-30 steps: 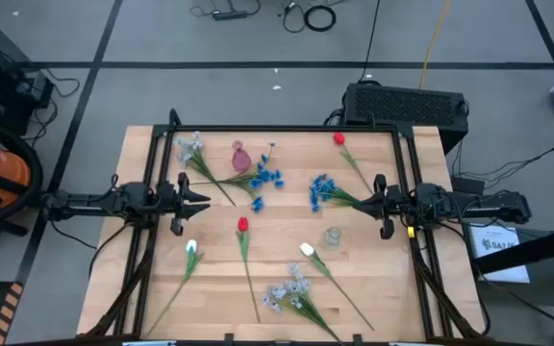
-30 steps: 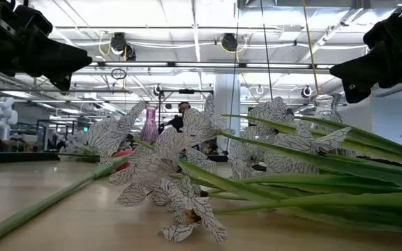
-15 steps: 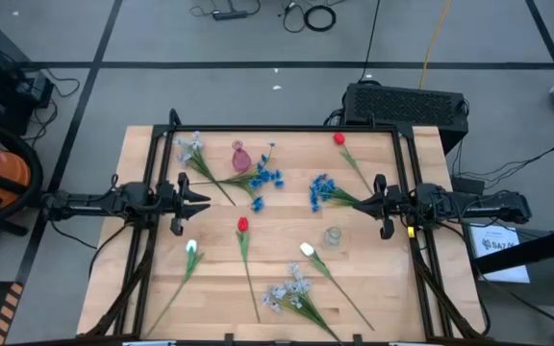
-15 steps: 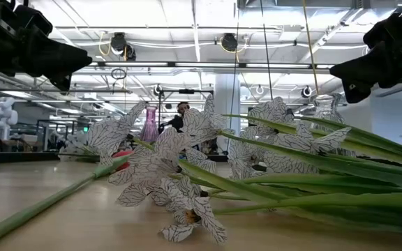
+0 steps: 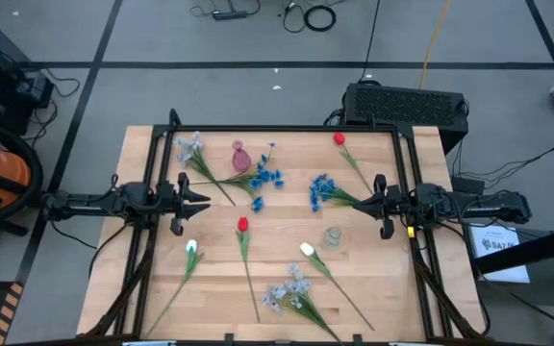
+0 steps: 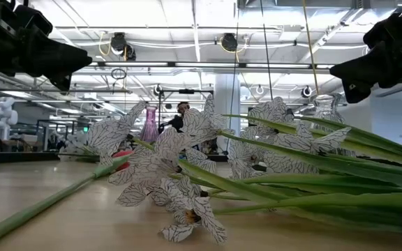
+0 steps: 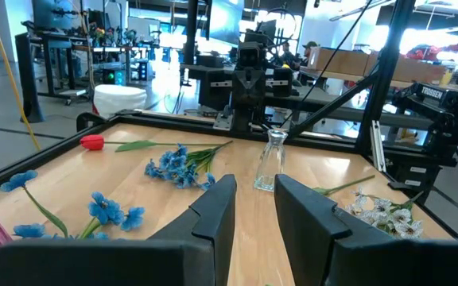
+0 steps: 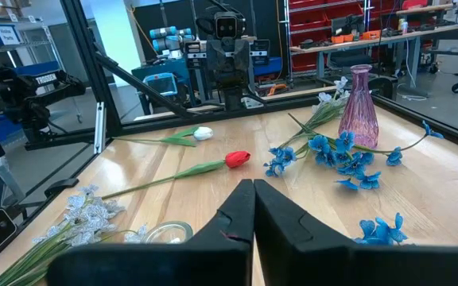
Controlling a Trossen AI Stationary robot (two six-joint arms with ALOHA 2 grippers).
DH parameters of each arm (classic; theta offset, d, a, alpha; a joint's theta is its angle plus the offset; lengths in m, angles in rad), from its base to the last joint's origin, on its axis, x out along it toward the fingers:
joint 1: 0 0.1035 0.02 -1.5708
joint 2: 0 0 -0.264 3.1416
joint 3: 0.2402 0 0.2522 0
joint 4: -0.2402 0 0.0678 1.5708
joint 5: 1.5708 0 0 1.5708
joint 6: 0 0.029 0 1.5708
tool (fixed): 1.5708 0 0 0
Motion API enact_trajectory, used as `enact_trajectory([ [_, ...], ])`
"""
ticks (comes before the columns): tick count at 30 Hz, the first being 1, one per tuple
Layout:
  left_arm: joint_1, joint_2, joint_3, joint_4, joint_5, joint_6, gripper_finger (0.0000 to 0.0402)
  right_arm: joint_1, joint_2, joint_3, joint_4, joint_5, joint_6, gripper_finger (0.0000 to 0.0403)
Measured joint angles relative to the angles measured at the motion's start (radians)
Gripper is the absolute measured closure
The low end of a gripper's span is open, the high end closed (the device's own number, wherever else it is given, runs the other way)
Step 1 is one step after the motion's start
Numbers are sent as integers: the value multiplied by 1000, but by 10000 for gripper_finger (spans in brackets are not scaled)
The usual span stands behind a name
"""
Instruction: Sort flowers into vase by color
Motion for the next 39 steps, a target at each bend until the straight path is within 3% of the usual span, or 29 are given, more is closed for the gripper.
enact_trajectory([
  [30,0,0,0,4,-4,2,304,0,0,0,0,0,0,403],
  [39,3,2,89,66,-233,-10,304,0,0,0,0,0,0,403],
])
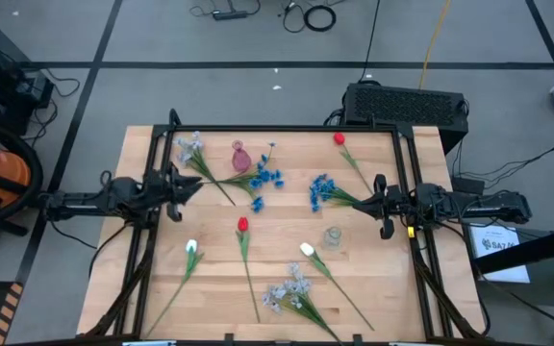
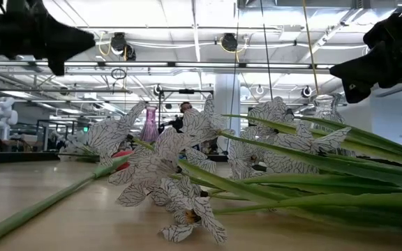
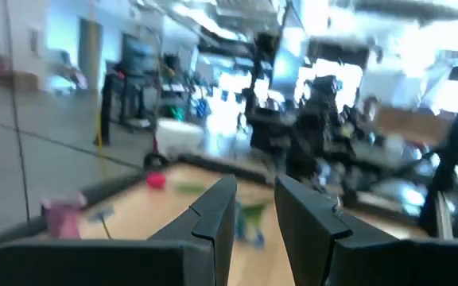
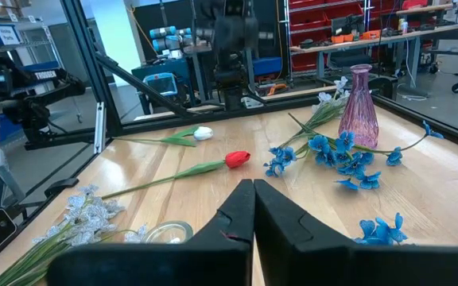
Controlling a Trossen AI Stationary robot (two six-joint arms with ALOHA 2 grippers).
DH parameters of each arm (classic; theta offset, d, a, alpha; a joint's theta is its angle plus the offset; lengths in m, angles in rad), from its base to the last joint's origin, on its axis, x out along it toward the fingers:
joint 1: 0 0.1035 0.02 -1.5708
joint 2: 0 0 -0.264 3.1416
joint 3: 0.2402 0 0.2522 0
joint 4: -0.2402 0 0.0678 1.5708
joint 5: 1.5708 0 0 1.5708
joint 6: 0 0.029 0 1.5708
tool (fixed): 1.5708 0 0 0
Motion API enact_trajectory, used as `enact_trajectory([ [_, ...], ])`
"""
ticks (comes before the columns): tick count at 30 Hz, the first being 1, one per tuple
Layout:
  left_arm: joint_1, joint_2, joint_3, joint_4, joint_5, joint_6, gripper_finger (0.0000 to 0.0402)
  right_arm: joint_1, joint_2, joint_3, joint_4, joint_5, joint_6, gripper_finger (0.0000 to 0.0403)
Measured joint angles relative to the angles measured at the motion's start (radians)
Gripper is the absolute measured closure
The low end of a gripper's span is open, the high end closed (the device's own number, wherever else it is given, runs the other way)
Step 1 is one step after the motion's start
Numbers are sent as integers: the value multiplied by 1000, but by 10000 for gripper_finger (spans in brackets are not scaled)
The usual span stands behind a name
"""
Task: Sort flowers into vase by color
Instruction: Put the bottom red flower into the pink vase
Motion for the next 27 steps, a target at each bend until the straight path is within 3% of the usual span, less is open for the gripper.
enact_trajectory([
  [8,-1,102,123,-4,5,85,304,0,0,0,0,0,0,403],
  [17,-1,377,261,-27,12,5,304,0,0,0,0,0,0,403],
  [27,-1,611,339,6,160,-24,304,0,0,0,0,0,0,403],
])
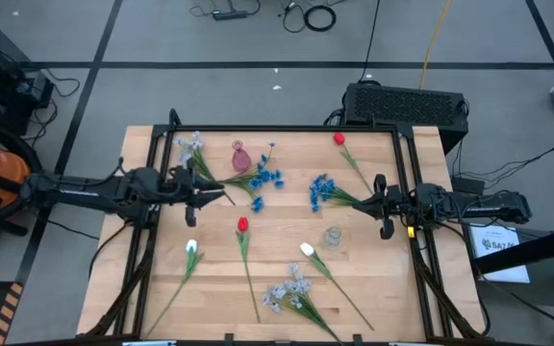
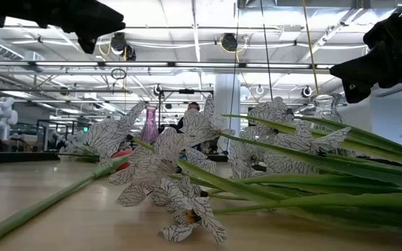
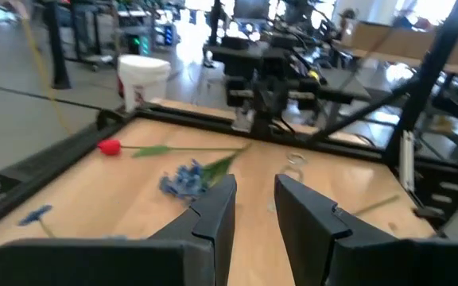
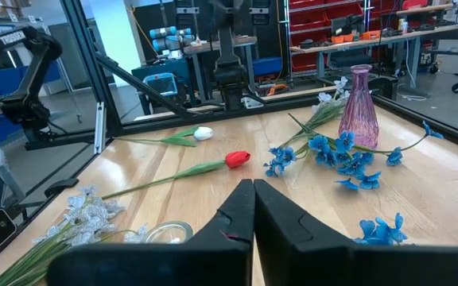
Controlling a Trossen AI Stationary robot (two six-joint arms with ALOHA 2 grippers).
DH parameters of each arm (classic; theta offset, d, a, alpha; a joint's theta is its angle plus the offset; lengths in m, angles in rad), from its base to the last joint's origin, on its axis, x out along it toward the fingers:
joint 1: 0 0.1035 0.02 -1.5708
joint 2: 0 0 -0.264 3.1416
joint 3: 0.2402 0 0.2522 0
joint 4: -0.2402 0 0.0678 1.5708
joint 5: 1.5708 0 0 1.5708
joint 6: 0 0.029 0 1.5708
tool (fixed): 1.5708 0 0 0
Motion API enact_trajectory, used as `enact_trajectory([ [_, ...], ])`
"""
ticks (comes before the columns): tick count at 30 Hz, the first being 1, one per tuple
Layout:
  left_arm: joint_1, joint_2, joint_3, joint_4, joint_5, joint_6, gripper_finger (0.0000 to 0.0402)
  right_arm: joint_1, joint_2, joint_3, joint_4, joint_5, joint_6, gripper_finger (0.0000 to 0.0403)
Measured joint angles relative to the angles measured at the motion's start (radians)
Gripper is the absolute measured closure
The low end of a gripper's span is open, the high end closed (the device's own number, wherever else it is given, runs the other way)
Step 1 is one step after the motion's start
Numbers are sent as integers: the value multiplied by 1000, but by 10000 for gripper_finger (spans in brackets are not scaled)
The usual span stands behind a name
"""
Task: Sort flowers into vase by color
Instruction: Put the bottom red flower into the pink vase
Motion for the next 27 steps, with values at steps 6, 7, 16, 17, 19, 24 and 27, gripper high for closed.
enact_trajectory([
  [6,0,64,1,82,6,4,304,0,0,0,0,0,0,403],
  [7,0,70,1,82,6,4,304,0,0,0,0,0,0,403],
  [16,0,91,1,79,4,3,304,0,0,0,0,0,0,403],
  [17,0,91,1,79,3,3,304,0,0,0,0,0,0,403],
  [19,0,91,1,79,3,3,304,0,0,0,0,0,0,403],
  [24,0,91,1,79,3,2,304,0,0,0,0,0,0,403],
  [27,0,91,1,80,3,1,304,0,0,0,0,0,0,403],
])
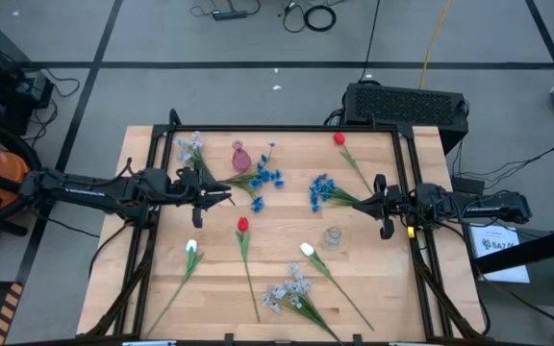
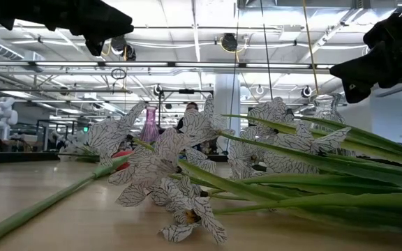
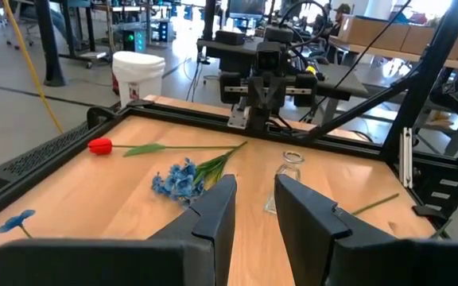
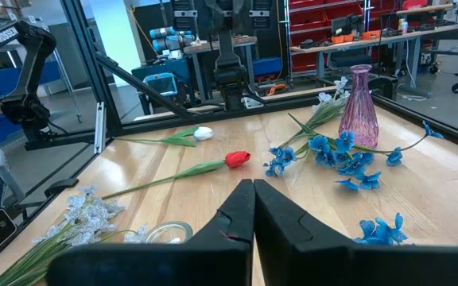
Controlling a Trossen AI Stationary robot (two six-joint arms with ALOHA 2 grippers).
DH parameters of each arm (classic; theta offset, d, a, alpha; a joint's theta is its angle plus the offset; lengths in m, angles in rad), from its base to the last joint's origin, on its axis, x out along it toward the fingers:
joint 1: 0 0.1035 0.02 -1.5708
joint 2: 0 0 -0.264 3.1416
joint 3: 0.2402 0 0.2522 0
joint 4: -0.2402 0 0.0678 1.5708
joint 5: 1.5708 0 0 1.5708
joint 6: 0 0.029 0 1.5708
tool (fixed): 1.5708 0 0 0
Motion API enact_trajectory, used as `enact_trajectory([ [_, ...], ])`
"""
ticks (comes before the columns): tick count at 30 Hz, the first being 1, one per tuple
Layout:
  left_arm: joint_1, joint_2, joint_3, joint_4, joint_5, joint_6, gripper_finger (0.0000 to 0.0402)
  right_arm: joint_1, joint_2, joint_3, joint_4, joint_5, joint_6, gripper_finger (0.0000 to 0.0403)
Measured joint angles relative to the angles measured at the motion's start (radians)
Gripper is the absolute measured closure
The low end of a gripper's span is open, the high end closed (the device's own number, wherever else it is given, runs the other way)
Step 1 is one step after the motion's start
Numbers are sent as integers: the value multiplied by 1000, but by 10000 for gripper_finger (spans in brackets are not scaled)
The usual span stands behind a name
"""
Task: Sort flowers into vase by color
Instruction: Put the bottom red flower into the pink vase
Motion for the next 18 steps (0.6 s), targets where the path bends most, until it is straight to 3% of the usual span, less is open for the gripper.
enact_trajectory([
  [5,0,19,2,103,-52,-2,304,0,0,0,0,0,0,403],
  [11,1,109,2,133,-264,-104,304,0,0,0,0,0,0,403],
  [18,1,247,2,163,-285,-126,304,0,0,0,0,0,0,403],
])
